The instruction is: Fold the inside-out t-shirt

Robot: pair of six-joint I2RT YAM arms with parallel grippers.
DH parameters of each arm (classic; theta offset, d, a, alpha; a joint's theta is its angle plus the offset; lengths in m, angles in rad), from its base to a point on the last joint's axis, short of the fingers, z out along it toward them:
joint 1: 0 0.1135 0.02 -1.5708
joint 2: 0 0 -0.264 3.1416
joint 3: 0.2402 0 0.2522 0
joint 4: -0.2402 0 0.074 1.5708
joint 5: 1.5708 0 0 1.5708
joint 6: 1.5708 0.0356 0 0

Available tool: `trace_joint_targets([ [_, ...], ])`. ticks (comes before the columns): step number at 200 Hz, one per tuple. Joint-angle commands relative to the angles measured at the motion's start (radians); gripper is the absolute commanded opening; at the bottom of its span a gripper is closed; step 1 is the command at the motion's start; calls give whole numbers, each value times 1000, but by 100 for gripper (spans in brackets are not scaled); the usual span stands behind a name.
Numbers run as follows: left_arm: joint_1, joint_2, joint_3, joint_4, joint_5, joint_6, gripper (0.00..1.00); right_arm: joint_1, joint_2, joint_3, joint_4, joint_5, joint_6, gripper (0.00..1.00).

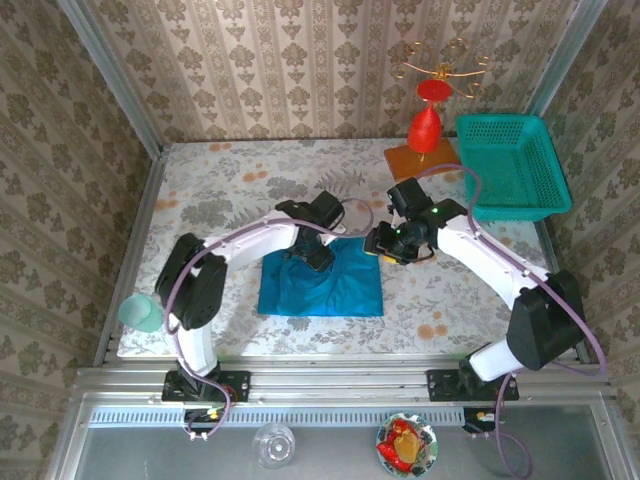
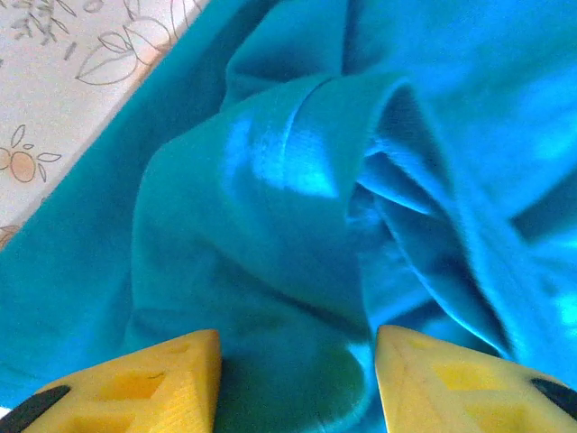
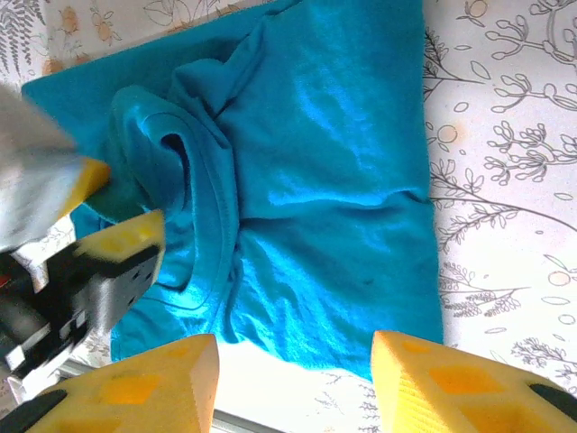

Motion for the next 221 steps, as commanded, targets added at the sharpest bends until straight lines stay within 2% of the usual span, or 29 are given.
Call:
trace_joint_targets([
  [1, -3, 40, 50, -92, -129, 56, 48, -6, -40, -34, -9, 29, 8, 50],
  [17, 2, 37, 50, -89, -153, 56, 43, -6, -59, -50, -7, 30, 9, 50],
  [33, 22, 10, 42, -76, -142, 47, 27, -6, -68, -68, 0, 26, 12, 50],
  [56, 90, -36, 27, -58, -53, 18, 20, -6, -67, -86, 13, 15, 14, 50],
  [83, 216, -69, 14, -55, 69, -35, 11, -6, -55, -93, 25, 3, 18, 49],
  [121, 385, -68, -7, -33, 239, -97, 12, -3, -19, -98, 47, -23, 11, 49],
  [141, 444, -18, 11, -54, 292, -111, 23, 6, 3, -101, 62, -31, 13, 49],
  [165, 479, 16, 21, -40, 253, -139, 35, 20, 29, -98, 74, -37, 16, 49],
  [193, 493, -33, 7, -12, 205, -176, 36, 42, 56, -91, 88, -41, 22, 49],
  [221, 481, -134, -55, 9, 281, -215, 36, 65, 116, -67, 122, -88, -1, 47],
])
